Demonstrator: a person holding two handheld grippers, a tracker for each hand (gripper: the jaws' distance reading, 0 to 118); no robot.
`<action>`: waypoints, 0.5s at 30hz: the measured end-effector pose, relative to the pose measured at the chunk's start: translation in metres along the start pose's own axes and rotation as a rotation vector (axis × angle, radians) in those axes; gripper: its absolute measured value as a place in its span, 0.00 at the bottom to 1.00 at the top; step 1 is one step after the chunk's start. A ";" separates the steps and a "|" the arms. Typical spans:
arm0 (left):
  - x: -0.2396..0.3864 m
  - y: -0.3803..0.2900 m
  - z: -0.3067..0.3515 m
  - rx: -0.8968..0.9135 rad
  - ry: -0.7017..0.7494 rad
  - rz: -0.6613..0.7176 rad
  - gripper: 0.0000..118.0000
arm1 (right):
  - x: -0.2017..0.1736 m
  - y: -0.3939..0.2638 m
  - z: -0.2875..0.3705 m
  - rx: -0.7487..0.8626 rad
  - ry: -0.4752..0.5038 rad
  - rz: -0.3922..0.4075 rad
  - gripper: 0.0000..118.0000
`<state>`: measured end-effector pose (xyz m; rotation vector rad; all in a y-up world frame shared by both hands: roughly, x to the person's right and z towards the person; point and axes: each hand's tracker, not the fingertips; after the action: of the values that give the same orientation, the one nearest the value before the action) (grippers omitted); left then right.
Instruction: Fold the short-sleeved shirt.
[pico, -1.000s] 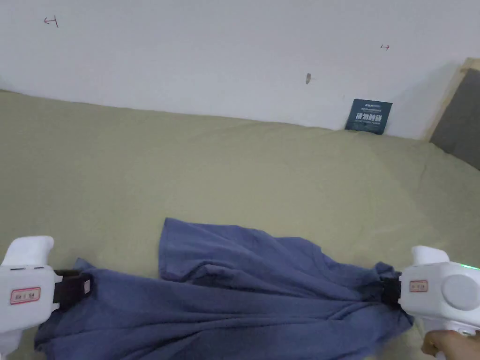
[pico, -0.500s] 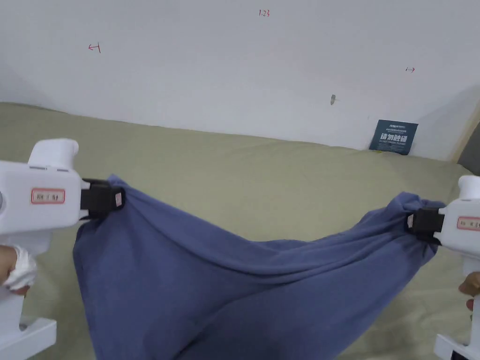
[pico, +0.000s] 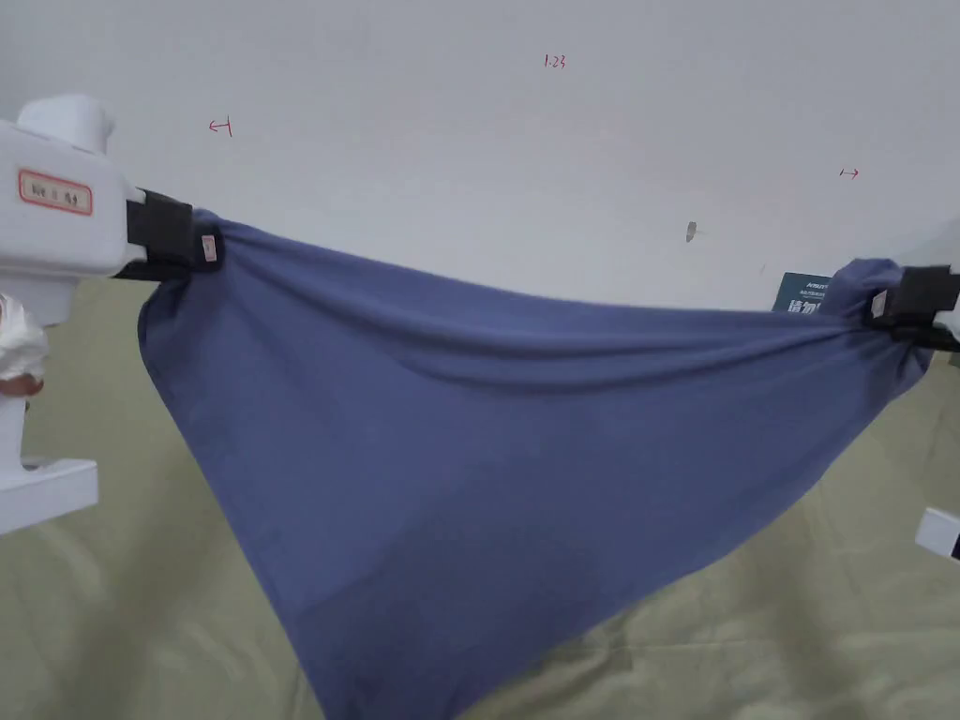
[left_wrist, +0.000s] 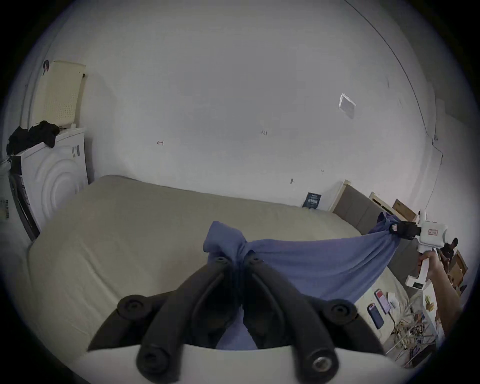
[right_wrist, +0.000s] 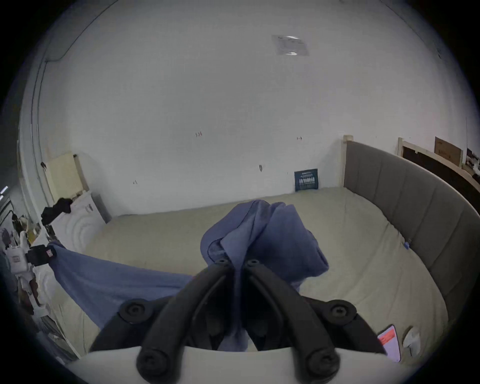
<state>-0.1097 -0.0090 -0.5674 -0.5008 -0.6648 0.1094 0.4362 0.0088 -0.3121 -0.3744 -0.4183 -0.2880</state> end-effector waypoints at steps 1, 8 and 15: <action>-0.004 0.005 0.000 0.008 -0.001 0.009 0.06 | 0.001 0.005 -0.001 0.009 0.005 -0.005 0.05; -0.015 0.027 -0.011 0.039 -0.012 -0.007 0.06 | 0.014 0.025 -0.022 0.033 0.043 -0.065 0.05; -0.007 0.025 -0.020 0.040 -0.011 -0.012 0.06 | 0.016 0.022 -0.038 0.028 0.031 -0.070 0.05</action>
<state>-0.1017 0.0031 -0.5967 -0.4575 -0.6753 0.1137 0.4708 0.0096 -0.3438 -0.3277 -0.4051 -0.3548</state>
